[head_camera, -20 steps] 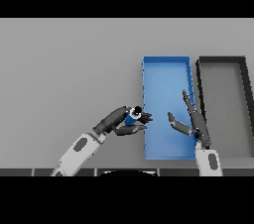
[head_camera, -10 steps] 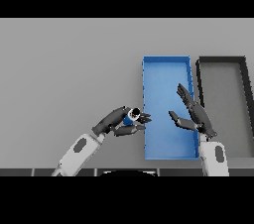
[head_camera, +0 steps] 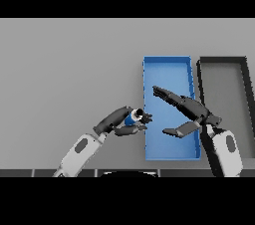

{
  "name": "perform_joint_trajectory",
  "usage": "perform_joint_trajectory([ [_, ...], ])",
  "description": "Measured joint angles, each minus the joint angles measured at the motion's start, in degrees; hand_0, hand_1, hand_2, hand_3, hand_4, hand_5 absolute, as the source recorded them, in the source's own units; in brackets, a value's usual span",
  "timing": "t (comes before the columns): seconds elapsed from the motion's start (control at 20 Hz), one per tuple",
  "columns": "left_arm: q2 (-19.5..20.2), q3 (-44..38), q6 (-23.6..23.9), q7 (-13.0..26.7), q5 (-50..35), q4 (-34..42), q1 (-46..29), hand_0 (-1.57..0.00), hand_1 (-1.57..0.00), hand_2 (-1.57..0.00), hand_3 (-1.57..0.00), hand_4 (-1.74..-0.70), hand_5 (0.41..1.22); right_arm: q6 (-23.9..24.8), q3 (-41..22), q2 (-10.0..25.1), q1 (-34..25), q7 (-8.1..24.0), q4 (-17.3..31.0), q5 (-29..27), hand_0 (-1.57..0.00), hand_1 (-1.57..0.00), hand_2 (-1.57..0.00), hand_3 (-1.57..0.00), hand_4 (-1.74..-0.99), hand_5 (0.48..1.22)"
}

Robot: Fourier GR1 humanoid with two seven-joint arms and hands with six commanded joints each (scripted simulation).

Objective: Pick up the blue pipe and place it into the blue bin.

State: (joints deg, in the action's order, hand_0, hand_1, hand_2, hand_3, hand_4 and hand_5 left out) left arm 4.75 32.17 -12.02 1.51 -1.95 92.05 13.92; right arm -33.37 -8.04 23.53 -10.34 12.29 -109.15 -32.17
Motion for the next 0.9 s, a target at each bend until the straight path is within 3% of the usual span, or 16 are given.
perform_joint_trajectory([
  [0.15, 0.1, 0.1, -0.6, -0.7, 0.4, 1.1, -0.9, -1.57, -1.57, -1.57, -1.44, -1.73, 1.221, -0.1, -2.6, 0.3, -4.9, 3.2, -1.4, -1.1, 0.0, 0.0, 0.0, 0.0, -1.326, 0.485],
  [0.3, -0.8, -0.5, -1.2, 0.1, 0.7, 0.2, -0.1, -1.57, -1.57, -1.57, -1.44, -1.73, 1.221, -1.8, -5.2, -1.3, -8.1, 3.8, -1.1, 0.2, 0.0, 0.0, 0.0, 0.0, -1.307, 0.497],
  [0.4, -0.7, -1.0, -2.2, -1.7, 0.7, 0.4, -0.1, -1.57, -1.57, -1.57, -1.49, -1.63, 1.221, -2.2, -6.5, -1.8, -10.5, 4.8, -1.2, -0.2, 0.0, 0.0, 0.0, 0.0, -1.27, 0.51],
  [0.65, -1.4, -1.7, -4.3, -1.5, 0.7, -0.3, -0.2, -1.57, -1.57, -1.57, -1.54, -1.51, 1.221, -2.4, -10.6, -7.0, -16.5, 7.2, 3.1, 3.9, 0.0, 0.0, 0.0, 0.0, -1.218, 0.509],
  [0.8, -1.8, -2.3, -5.0, -1.7, 1.4, -1.3, 0.1, -1.57, -1.57, -1.57, -1.56, -1.47, 1.221, -2.5, -11.3, -8.1, -18.9, 8.2, 5.6, 3.6, 0.0, 0.0, -0.01, 0.0, -1.21, 0.498],
  [0.85, -2.0, -2.4, -5.0, -2.2, 1.6, -1.7, -0.3, -1.57, -1.57, -1.57, -1.56, -1.52, 1.221, -2.8, -12.1, -8.7, -19.3, 9.0, 5.9, 3.2, -0.02, -0.03, -0.05, -0.03, -1.236, 0.493],
  [0.9, -2.1, -2.4, -4.9, -1.0, 1.3, -1.0, -1.1, -1.57, -1.57, -1.57, -1.28, -1.57, 1.221, -3.0, -12.7, -9.7, -20.3, 9.7, 7.1, 3.7, -0.11, -0.14, -0.16, -0.12, -1.291, 0.483],
])
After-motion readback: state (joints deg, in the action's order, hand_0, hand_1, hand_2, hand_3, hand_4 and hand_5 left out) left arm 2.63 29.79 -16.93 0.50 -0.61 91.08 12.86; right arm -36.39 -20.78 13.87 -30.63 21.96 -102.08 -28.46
